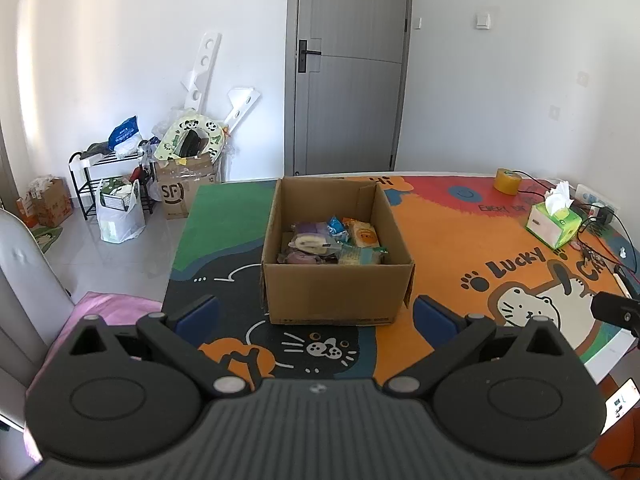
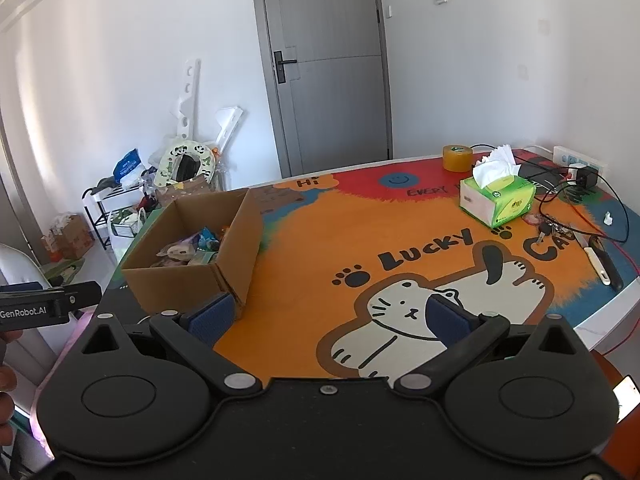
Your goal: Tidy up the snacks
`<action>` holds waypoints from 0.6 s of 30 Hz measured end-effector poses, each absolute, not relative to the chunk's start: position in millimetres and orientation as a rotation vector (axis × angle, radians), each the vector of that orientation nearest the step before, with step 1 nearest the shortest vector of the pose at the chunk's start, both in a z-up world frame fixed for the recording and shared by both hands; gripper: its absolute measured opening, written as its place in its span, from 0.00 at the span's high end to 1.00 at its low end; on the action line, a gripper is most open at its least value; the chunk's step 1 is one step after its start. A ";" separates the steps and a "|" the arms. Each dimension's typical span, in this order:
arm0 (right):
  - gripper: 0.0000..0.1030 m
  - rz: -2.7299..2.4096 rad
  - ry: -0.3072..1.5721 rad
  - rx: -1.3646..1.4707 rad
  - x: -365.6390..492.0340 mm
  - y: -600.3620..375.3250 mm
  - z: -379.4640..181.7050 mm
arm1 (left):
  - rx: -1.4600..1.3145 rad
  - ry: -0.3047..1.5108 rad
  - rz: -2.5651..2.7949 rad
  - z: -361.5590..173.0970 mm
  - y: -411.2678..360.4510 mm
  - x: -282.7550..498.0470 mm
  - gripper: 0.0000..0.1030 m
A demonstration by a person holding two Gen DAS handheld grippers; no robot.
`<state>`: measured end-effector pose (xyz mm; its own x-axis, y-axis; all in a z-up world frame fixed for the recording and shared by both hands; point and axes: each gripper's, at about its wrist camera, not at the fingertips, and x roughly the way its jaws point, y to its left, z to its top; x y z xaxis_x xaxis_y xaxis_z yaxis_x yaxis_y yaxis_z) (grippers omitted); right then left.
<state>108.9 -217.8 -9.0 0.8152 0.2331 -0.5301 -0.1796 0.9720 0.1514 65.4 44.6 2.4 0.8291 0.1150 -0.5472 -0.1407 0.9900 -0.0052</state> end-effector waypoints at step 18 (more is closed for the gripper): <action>0.00 0.227 0.571 0.084 107.7 -216.3 -8.2 | -0.055 0.575 0.148 2.9 46.7 65.7 0.01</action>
